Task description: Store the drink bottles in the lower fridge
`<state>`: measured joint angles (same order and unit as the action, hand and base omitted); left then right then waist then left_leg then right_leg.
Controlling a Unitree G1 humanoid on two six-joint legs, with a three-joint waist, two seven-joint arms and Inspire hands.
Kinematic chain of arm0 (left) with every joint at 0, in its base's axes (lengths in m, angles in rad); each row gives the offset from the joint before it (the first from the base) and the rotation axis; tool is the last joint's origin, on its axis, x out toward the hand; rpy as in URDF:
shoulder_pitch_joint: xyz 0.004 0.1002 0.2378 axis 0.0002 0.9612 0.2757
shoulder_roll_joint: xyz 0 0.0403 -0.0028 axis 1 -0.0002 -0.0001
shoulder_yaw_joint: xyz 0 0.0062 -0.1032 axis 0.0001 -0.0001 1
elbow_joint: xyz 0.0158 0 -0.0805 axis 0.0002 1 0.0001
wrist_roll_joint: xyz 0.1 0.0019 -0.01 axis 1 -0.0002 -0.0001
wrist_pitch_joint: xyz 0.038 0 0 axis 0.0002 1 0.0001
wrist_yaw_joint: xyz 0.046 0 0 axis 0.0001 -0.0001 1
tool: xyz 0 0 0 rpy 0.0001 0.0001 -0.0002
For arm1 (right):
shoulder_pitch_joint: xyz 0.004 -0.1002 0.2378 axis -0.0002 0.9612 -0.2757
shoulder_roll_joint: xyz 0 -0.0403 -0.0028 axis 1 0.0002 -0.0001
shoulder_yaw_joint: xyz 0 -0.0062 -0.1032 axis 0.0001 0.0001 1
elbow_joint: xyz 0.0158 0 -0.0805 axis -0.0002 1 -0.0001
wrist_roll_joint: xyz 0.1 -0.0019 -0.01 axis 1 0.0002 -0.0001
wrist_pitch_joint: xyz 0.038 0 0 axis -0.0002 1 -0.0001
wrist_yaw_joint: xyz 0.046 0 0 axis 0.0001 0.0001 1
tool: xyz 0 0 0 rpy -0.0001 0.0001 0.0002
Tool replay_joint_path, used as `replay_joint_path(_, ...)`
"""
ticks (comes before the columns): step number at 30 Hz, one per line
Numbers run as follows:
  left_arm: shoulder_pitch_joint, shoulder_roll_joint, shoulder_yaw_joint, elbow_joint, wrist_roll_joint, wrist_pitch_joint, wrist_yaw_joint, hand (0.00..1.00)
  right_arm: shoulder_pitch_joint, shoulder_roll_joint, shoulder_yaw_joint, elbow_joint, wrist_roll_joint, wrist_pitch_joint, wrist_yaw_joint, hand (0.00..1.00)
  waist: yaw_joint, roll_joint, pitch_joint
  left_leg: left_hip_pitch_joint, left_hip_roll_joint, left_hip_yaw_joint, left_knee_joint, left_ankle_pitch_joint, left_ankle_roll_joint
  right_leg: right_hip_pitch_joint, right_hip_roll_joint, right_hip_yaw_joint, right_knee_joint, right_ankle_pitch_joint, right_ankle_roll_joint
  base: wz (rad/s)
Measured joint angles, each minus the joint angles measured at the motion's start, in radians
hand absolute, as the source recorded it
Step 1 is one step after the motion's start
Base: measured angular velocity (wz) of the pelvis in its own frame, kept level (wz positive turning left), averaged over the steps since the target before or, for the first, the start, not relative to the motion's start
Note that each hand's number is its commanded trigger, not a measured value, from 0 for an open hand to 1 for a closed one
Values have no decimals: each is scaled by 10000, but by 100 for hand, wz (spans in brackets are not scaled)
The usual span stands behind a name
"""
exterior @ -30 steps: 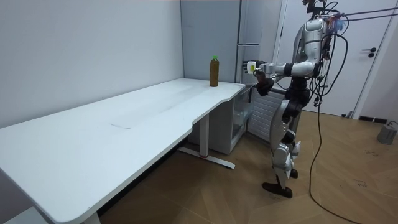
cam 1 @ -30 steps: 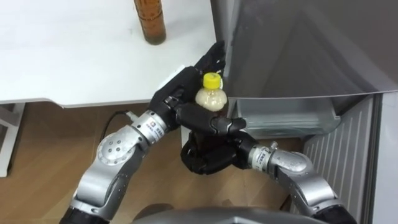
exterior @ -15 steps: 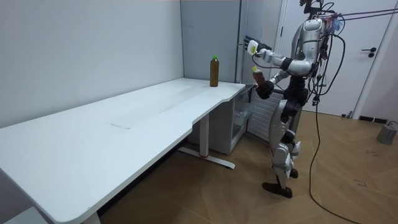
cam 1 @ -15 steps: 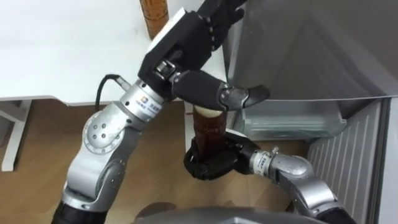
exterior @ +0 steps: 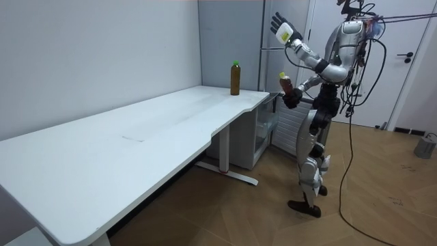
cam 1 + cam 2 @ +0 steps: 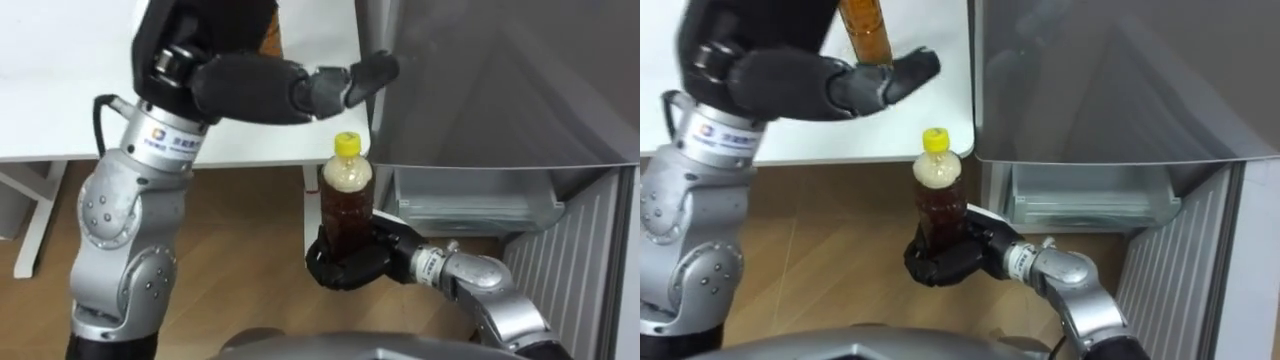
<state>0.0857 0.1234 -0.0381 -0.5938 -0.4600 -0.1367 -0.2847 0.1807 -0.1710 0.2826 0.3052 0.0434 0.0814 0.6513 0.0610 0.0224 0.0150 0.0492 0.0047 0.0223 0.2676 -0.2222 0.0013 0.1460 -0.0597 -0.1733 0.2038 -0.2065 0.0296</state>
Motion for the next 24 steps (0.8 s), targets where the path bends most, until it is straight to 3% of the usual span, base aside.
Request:
replay_joint_path(4, -76, 1, 919, -241, -4, -484, 872, 0, 265, 11, -338, 2, 21, -199, -95, 100, 318, -45, 3, 63, -4, -27, 4, 15, -13, -8, 8, -12, -56, -1, -1, 0)
replay_joint_path(7, -63, -12, 1436, -404, 11, -857, 1754, 0, 629, 34, -500, 29, 38, -325, -260, 100, 559, -146, -76, 217, -33, -92, -1, 14, -14, 213, 9, -64, -224, -1, -1, 7)
replay_joint_path(9, -62, -93, 1666, -530, 287, -1313, 2695, 0, 819, 65, -519, 18, 24, -405, -365, 100, 722, -192, -86, 344, -42, -125, -27, 13, -17, 400, 11, -131, -344, 4, -5, 6)
replay_joint_path(11, -63, -214, 1873, -532, 661, -1526, 3493, 0, 823, 61, -547, 21, 23, -436, -391, 100, 770, -184, -83, 361, -50, -235, -28, 12, -19, 457, 11, -215, -352, 4, -5, 11)
replay_joint_path(15, -61, -242, 2286, -530, 1011, -1690, 5330, 0, 833, 37, -581, 27, 23, -601, -629, 100, 973, -153, -66, 363, -42, -273, -89, 29, -45, 460, 19, -295, -339, 5, -7, 5)
replay_joint_path(19, -59, -286, 2578, -501, 1248, -1891, 6568, 0, 871, 62, -623, 27, 21, -595, -752, 100, 1149, -190, -54, 336, -48, -274, -193, 30, -47, 452, 19, -289, -362, 5, -8, 0)
replay_joint_path(24, -7, -331, 3023, -367, 1321, -1901, 8261, 0, 877, 74, -613, 25, 56, -570, -1051, 100, 1319, -308, -113, 358, -79, -309, -162, 34, -46, 526, 21, -292, -528, 14, -17, 1)
